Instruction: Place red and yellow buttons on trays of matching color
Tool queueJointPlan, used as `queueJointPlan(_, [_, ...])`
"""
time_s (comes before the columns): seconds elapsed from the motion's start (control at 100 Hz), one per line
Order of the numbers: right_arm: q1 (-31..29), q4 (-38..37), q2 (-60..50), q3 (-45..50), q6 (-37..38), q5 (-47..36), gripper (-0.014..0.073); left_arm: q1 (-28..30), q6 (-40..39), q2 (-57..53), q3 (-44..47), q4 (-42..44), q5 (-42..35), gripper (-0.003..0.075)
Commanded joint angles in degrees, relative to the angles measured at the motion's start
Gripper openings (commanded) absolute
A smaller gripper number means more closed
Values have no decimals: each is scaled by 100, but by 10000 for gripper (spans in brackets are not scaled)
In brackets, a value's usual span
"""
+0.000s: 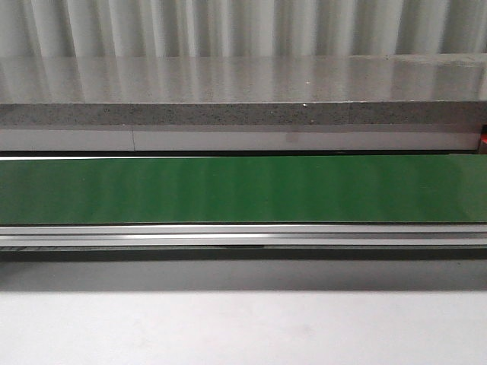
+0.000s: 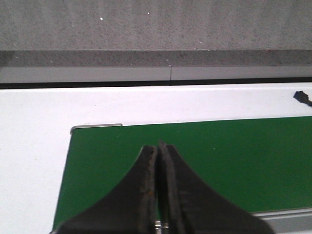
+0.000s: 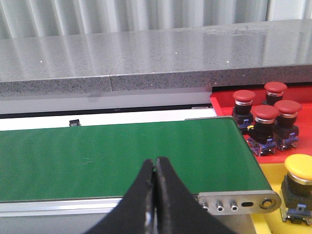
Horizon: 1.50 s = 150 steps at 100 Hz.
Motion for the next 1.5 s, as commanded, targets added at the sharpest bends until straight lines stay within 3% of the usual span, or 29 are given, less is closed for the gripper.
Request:
queueJointPlan(0.0, [2,-74,-83,13,-17,-477,-67,-219,-800,-200,58,721,-716,-20])
queueJointPlan(0.29, [2,-74,-83,13,-17,-477,-67,-311,-3628,-1397,1369,3166,-1663,-20])
queueJointPlan(0.66, [2,-74,-83,13,-17,-477,-67,-335,-3731,-3560,2873,3306,-1867,-20])
queueJointPlan(0.98, [2,-74,-83,13,-17,-477,-67,-460,-4131,-3508,3190,3740,-2485,-20])
queueJointPlan(1.49, [2,-74,-83,13,-17,-477,-67,-460,-4172,-3508,3190,3821,-2517,-20])
